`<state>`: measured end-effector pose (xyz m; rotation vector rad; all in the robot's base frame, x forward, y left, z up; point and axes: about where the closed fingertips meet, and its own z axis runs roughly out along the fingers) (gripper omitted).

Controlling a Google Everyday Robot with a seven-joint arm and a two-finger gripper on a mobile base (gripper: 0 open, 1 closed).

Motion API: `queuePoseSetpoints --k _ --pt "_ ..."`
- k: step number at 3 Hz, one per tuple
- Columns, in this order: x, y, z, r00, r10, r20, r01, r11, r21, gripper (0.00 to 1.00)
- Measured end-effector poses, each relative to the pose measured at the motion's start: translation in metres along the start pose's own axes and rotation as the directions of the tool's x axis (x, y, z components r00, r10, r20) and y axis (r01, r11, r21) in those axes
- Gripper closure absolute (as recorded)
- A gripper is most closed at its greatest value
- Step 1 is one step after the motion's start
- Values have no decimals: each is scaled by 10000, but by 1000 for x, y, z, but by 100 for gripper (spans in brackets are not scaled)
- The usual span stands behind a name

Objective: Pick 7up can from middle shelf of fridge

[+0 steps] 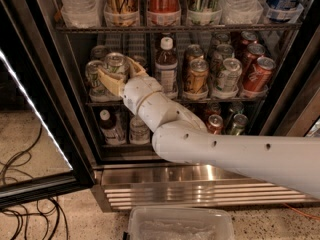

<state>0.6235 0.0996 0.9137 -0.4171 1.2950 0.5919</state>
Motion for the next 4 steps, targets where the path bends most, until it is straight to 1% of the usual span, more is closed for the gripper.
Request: queuePoseSetpoints --k 1,2,3,4 --pt "-27 7 -19 9994 215 265 -197 9976 -658 100" --pt "-58 21 -35 9973 202 701 -100 9896 -1432 100" --pt "-76 50 -52 9952 195 964 52 9683 -2498 100" --pt "-81 85 -78 9965 -118 827 419 9271 -3724 100"
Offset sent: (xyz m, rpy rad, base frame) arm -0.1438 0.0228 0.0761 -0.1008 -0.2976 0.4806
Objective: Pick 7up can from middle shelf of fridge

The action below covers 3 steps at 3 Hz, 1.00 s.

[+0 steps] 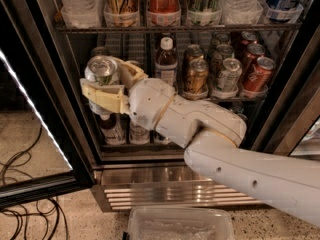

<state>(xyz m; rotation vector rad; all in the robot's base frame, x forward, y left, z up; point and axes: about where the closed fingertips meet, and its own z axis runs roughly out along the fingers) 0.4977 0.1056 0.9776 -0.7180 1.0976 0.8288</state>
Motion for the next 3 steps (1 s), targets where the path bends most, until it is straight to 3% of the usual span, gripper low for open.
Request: queuePoseSetpoints --k 1,2,3 --pt "1 25 -18 9994 -120 -335 102 9985 -536 100" --pt "1 37 -34 9980 -208 -589 172 9980 -610 100" --pt "5 36 -52 9968 -178 -783 151 9993 -347 100"
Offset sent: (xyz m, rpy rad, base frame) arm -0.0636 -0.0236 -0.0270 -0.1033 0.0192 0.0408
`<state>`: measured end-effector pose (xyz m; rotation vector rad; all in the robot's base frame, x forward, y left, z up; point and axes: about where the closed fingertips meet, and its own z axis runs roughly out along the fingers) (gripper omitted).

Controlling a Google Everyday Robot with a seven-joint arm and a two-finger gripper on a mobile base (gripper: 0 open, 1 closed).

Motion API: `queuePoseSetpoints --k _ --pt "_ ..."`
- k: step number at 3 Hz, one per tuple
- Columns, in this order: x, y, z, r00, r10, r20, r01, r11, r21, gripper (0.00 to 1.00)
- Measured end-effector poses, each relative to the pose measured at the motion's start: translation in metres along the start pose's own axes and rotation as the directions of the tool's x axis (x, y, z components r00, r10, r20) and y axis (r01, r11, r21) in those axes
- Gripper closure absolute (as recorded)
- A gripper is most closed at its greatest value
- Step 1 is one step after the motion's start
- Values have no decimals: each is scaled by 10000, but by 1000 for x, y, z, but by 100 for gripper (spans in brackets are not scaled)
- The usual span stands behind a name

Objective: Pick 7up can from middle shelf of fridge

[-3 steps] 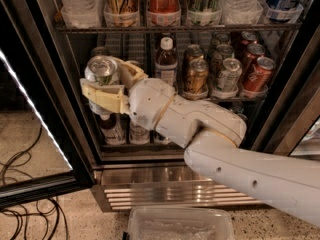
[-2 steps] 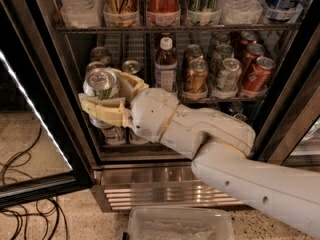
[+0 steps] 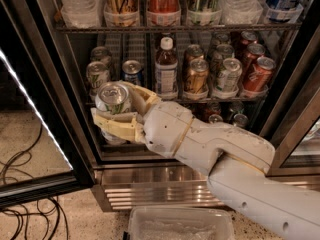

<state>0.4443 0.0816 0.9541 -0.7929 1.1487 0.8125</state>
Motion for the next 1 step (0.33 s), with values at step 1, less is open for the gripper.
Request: queuePoseSetpoints --k 1 --pt "17 -8 -22 9988 77 -474 -31 9952 973 100"
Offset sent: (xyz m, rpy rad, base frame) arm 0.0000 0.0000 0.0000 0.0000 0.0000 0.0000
